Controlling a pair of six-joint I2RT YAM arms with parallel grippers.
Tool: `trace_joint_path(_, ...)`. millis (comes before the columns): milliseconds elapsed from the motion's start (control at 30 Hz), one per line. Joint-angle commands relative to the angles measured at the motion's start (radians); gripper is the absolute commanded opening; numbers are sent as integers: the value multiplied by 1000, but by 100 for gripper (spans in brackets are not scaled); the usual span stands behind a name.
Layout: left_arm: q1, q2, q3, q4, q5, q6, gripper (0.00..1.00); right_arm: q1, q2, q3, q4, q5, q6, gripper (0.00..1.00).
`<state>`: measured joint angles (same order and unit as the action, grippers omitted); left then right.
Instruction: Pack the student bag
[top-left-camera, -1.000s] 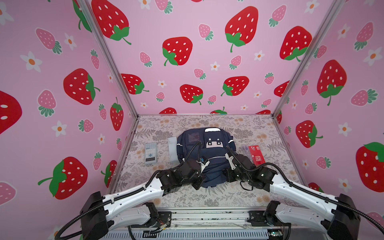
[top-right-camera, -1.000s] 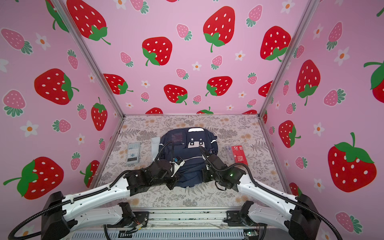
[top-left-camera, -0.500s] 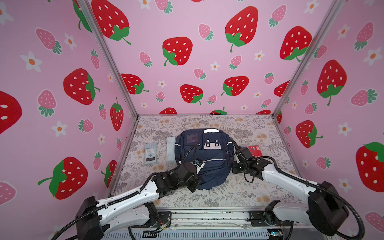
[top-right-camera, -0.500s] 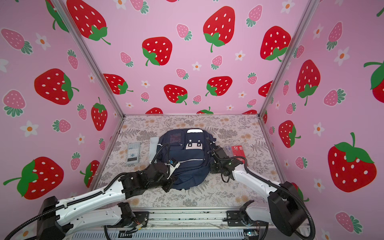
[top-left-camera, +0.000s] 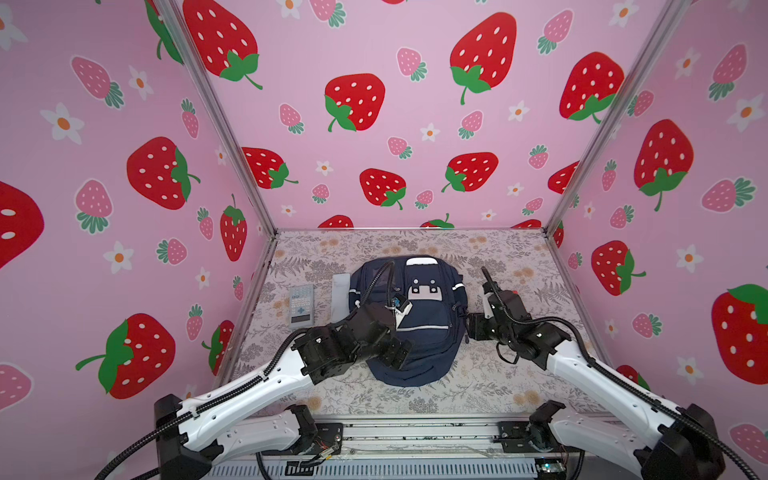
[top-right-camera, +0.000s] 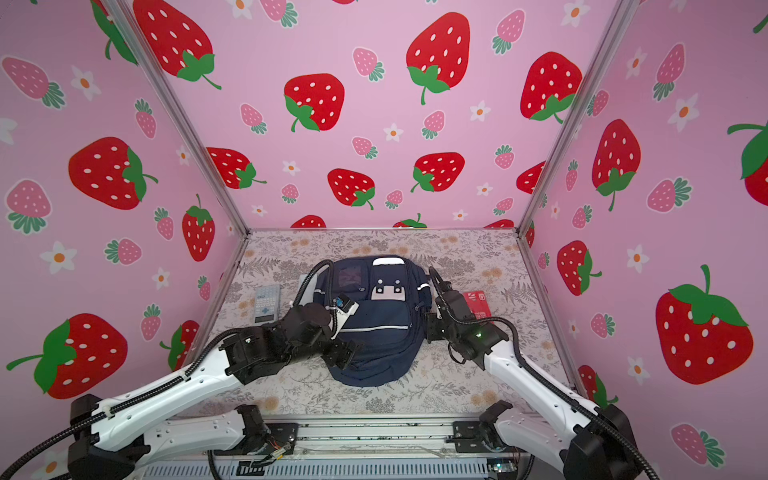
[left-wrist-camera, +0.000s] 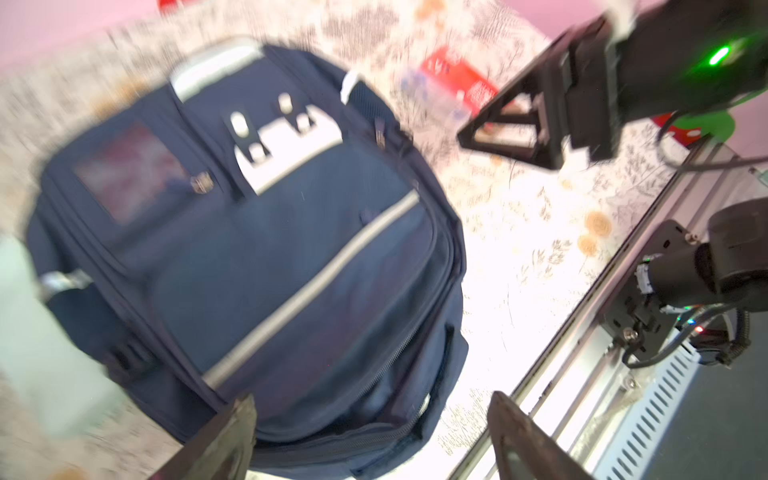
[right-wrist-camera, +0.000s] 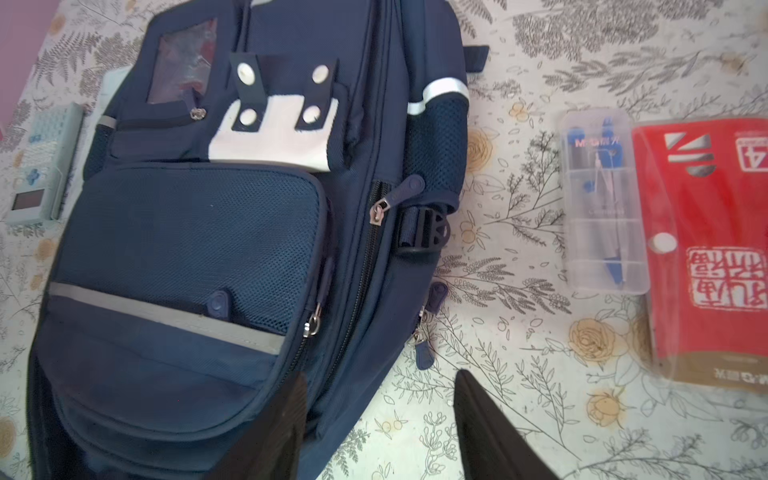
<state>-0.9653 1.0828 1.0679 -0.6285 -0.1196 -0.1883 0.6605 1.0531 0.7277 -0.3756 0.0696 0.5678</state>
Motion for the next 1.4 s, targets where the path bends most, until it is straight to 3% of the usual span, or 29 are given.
trace_joint_path(0,22,137,111,-173,54,167,77,-18,36,57,-7,16,33,60)
trace_joint_path(200,23,363,191,-223,120,243,75,-84,133,100,99,-96,84,60)
trace_joint_path(467,25,516,250,-183,48,298,74,-130,287,141,153,-195,171,46)
trace_joint_path(600,24,544,222,-132,18,299,71,-135,336,131,182,-215,208,46)
trace_joint_path(800,27,540,187,-60,-83,302,52,-163,429,145,231,-259,253,38)
trace_joint_path(967,55,532,161,-23,-41,293,47,-170,484,182,246,-254,264,38)
trace_joint_path(1033,59,540,163,-28,-24,290,48,-172,501,194,254,-254,268,38)
trace_joint_path(1200,74,531,146,-29,33,284,60,-179,546,230,245,-256,261,38)
trace_joint_path(1367,87,550,142,-43,69,282,61,-189,576,243,242,-265,267,38)
